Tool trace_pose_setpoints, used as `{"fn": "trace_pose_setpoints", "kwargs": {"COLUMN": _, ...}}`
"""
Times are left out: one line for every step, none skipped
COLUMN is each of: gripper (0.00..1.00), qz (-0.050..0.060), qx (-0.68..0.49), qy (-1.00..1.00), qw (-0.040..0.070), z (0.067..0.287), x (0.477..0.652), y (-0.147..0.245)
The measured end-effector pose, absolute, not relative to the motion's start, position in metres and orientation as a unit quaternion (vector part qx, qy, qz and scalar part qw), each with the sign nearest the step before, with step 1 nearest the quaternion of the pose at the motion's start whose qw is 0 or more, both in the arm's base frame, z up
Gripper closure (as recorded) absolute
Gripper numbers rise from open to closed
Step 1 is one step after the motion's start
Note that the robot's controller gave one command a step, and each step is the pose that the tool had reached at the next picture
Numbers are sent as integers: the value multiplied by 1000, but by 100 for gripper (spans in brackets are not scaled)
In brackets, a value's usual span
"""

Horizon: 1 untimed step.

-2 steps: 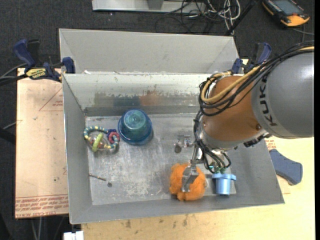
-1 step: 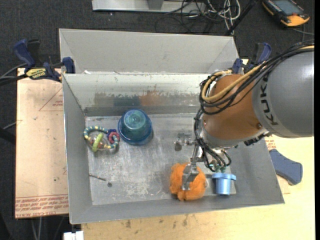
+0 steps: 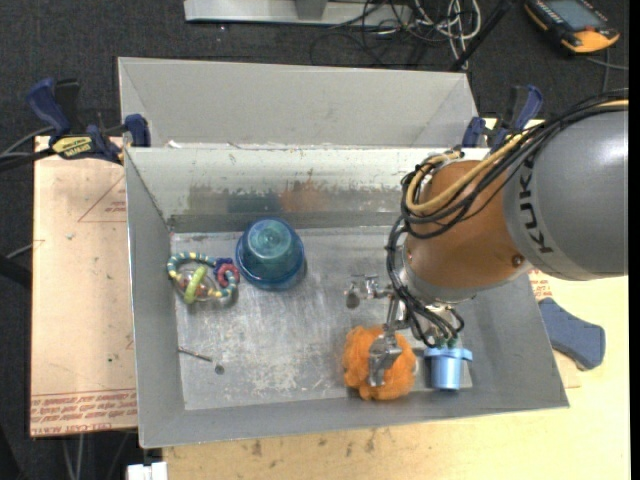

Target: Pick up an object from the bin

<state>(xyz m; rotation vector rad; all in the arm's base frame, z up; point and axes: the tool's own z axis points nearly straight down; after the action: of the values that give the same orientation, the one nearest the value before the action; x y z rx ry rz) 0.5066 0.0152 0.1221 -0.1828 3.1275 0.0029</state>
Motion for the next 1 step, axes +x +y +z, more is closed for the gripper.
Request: {"fn": "trace_pose_setpoints", "kwargs": {"gripper": 0, "qz": 1, "qx": -92, "qy": 996, "qw": 3, "z": 109, "x": 506, "y": 10}}
